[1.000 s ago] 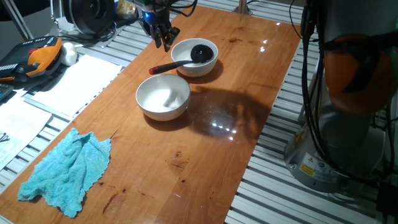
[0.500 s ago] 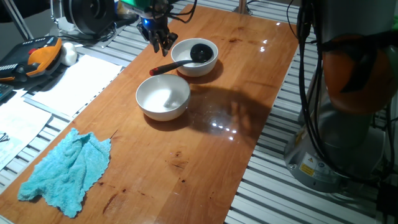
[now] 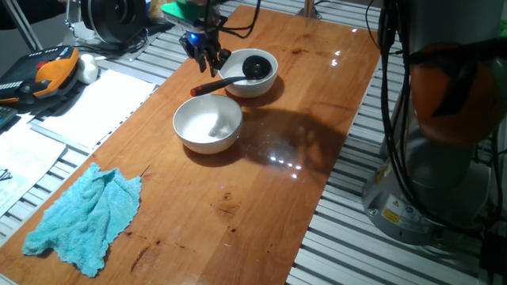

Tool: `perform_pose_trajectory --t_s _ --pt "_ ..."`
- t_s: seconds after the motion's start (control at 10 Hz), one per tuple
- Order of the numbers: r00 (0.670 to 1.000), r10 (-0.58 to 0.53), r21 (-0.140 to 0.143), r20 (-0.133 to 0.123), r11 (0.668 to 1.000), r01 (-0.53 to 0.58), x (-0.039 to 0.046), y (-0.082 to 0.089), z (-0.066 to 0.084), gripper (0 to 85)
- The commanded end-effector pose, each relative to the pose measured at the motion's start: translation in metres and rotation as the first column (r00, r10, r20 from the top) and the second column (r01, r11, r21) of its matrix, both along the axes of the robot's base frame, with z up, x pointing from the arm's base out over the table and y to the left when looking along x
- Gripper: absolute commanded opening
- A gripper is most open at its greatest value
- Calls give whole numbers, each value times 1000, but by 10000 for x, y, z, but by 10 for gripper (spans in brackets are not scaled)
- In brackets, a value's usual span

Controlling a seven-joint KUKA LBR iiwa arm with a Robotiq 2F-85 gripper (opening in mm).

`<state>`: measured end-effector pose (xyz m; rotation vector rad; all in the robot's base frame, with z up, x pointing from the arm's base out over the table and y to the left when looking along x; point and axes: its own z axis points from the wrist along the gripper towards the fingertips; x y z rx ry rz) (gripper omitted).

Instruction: Scoop water with a large spoon from one bowl to another

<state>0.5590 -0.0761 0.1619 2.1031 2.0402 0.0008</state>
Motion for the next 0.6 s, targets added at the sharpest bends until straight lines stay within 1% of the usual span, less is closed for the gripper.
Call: perform_pose_trajectory --t_s 0.0,0.1,0.5 --pt "1000 7 5 2 1000 -7 -36 -22 -42 340" --pt "1000 14 5 8 1000 -14 -63 -34 -82 340" --pt "1000 20 4 10 1000 -20 -93 -81 -156 340"
